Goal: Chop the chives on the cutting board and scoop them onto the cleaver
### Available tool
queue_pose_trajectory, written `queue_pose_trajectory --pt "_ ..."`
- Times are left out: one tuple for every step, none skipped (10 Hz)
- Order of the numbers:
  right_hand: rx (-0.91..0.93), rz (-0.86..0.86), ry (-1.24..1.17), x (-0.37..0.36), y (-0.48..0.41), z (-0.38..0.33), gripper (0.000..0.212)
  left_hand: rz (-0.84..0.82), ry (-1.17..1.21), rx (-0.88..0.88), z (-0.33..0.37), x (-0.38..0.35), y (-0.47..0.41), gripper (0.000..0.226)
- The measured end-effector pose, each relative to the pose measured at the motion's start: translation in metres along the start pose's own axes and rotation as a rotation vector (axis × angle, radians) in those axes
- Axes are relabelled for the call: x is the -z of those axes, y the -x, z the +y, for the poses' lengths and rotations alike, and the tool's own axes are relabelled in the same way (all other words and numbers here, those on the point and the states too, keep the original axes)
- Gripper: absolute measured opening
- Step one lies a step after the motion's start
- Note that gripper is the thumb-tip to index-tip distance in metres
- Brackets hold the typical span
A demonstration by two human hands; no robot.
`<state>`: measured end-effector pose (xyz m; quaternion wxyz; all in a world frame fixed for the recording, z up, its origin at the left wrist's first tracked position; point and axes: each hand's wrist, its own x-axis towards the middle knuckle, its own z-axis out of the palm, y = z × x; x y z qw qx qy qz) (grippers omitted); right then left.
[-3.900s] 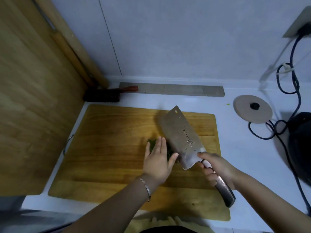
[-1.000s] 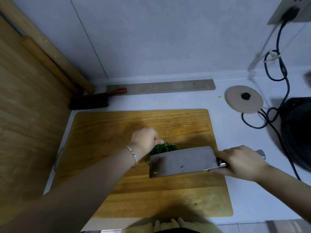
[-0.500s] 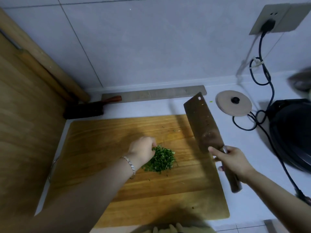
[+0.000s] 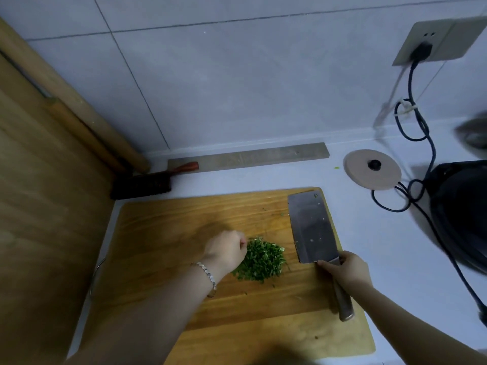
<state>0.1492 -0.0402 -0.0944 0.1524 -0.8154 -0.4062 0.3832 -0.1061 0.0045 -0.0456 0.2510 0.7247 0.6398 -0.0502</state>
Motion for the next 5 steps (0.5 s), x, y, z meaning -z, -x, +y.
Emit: queue_pose_trajectory --pt "-0.035 0.074 0.104 -0.006 0.004 -0.003 0.021 0.013 -0.010 -0.006 -0.003 0.003 -0.002 0.020" --pt "-0.024 0.126 0.402 -0.009 0.007 -0.008 0.025 0.008 -0.019 -0.026 -0.002 0.008 -0.005 0.021" --pt "-0.038 0.109 0.512 -0.009 0.010 -0.013 0.028 0.000 -0.033 -0.075 0.002 0.012 -0.007 0.021" --pt "-0.001 0.155 0.650 -0.011 0.007 -0.021 0.021 -0.001 -0.085 -0.104 0.008 0.018 -0.007 0.022" --pt "0.081 0.097 0.613 -0.002 0.006 -0.045 0.020 0.016 -0.079 -0.106 0.015 0.026 -0.004 0.021"
